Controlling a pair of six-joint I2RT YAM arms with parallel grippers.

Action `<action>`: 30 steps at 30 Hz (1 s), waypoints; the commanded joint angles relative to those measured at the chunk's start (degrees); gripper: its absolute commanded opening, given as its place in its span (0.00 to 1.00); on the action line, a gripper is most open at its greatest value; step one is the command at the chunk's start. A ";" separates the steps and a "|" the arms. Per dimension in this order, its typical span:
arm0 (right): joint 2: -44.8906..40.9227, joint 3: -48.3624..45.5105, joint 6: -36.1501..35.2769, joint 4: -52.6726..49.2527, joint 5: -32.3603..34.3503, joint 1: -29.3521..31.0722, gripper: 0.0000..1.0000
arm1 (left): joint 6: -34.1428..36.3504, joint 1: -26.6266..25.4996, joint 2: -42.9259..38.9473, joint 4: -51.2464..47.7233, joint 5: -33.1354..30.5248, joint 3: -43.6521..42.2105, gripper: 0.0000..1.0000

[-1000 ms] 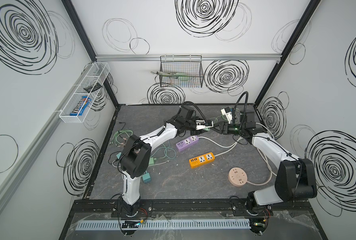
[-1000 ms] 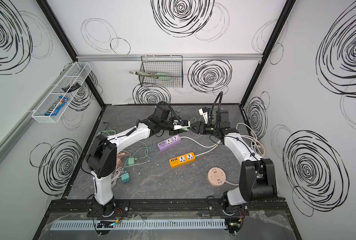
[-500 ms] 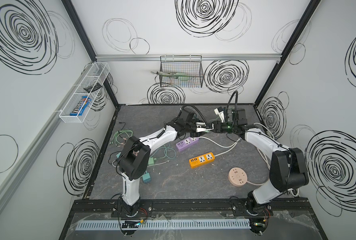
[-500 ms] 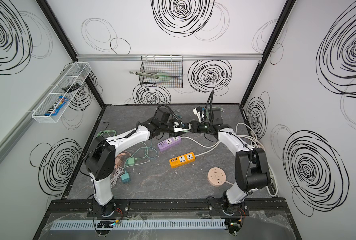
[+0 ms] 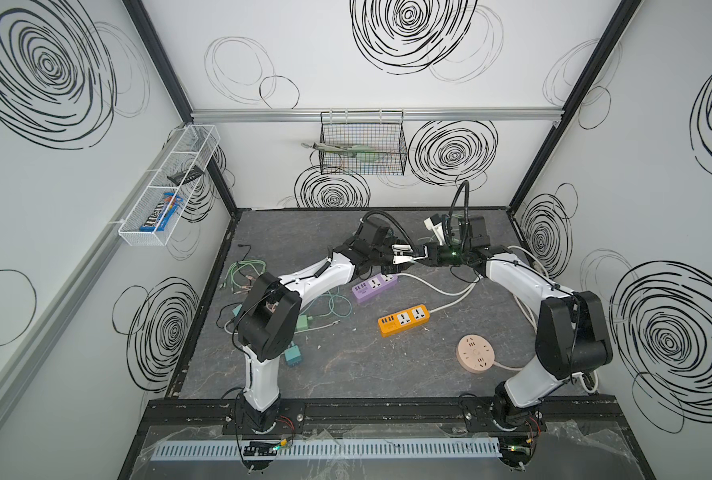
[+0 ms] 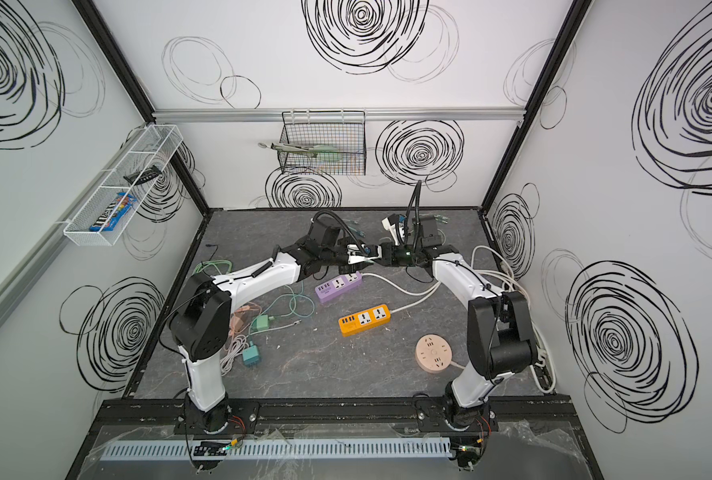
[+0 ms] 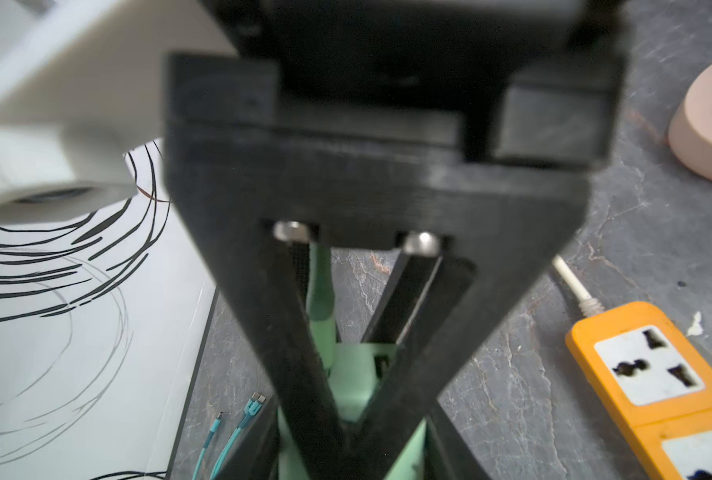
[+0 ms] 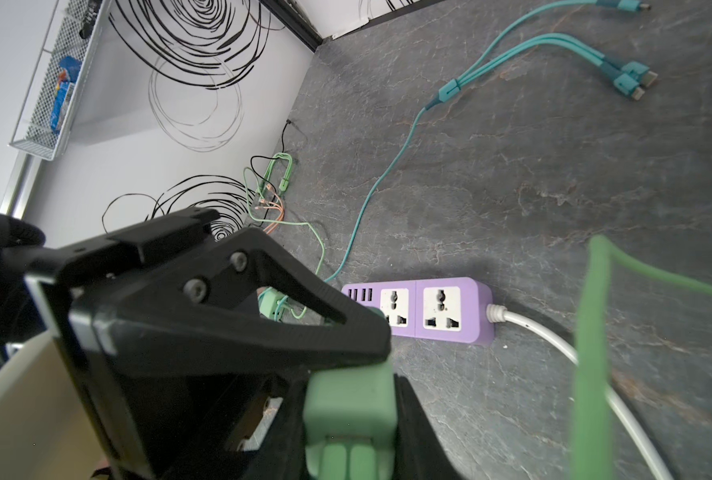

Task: Insert the plug
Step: 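Open and draw back the left gripper while the right gripper holds the charger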

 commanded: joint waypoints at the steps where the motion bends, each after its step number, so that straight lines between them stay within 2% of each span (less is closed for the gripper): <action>1: -2.10 0.55 -1.19 -0.73 1.67 -0.81 0.03 | -4.82 0.53 -3.29 4.80 -1.32 -0.87 0.60; 2: -2.57 0.26 -1.09 -0.34 2.57 -1.39 0.00 | -8.74 0.74 -3.70 6.62 -3.04 -1.47 0.80; 3: -3.12 -0.20 -0.79 0.33 3.17 -2.16 0.00 | -12.88 1.18 -3.91 8.16 -5.15 -2.27 0.91; 4: -3.59 -0.78 -0.28 1.03 3.61 -2.97 0.00 | -16.37 1.68 -3.93 8.98 -6.88 -2.69 0.97; 8: -5.85 -4.15 2.65 5.42 4.16 -7.43 0.00 | -34.28 4.73 -2.42 3.76 -11.77 -0.90 0.96; 11: -7.40 -5.86 2.73 7.14 5.28 -9.33 0.00 | -43.86 6.66 -1.46 3.63 -8.75 -3.14 0.99; 14: -8.12 -6.23 1.96 6.60 6.89 -9.74 0.00 | -49.87 6.70 0.49 5.10 -10.64 -4.73 0.82; 17: -8.40 -6.49 1.74 6.07 7.17 -9.64 0.00 | -54.89 6.36 4.05 0.76 -15.22 -1.32 0.56; 19: -8.50 -7.08 1.70 6.23 7.12 -9.58 0.00 | -57.53 6.60 6.79 -2.50 -17.17 1.45 0.45; 23: -8.50 -7.47 1.49 5.89 7.06 -9.23 0.00 | -59.86 7.05 12.22 -7.42 -16.44 6.66 0.38; 30: -8.54 -7.06 0.61 4.70 8.08 -8.34 0.00 | -57.93 5.18 19.07 -14.51 -18.00 14.05 0.31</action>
